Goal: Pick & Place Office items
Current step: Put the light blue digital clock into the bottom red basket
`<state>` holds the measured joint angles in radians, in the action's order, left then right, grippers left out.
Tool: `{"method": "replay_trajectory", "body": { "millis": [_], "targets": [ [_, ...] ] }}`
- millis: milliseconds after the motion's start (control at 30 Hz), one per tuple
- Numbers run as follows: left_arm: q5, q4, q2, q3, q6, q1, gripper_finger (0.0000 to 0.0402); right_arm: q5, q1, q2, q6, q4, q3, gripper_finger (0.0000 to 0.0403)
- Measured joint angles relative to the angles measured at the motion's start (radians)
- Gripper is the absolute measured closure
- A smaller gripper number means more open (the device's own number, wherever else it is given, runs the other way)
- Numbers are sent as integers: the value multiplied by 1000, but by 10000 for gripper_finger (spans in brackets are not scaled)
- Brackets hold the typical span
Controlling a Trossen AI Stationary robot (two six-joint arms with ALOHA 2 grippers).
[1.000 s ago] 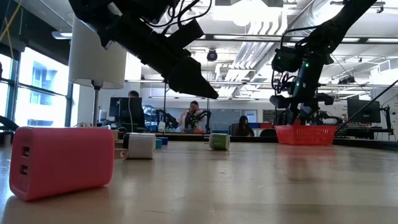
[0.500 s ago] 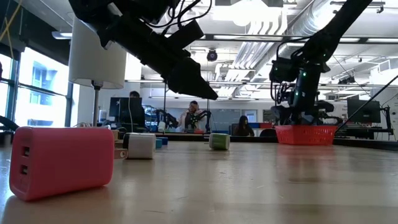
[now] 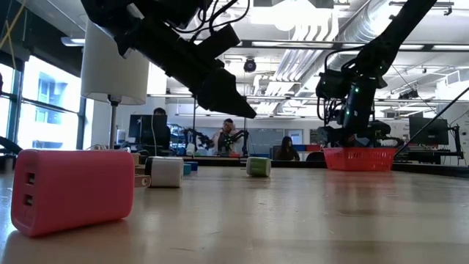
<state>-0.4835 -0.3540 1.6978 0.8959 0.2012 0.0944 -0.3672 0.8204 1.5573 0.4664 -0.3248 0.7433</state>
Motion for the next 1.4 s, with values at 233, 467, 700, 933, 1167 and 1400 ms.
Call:
{"method": "replay_trajectory", "body": {
  "millis": [233,467,700,933,1167,1400],
  "targets": [
    [0,3,0,0,0,0,110,1,0,-57,-30,-2,0,195],
    [0,8,0,0,0,3,110,9,0,-167,-50,-22,0,196],
    [-9,49,-8,0,28,18,110,92,-19,-300,-52,-46,0,197],
    [-18,180,-85,0,68,60,110,108,-100,-429,-52,-46,0,197],
    [3,438,-256,0,23,79,110,108,-235,-500,-53,-45,0,197],
    [130,705,-379,0,-86,82,110,108,-358,-502,-45,-43,0,197]
  ]
}}
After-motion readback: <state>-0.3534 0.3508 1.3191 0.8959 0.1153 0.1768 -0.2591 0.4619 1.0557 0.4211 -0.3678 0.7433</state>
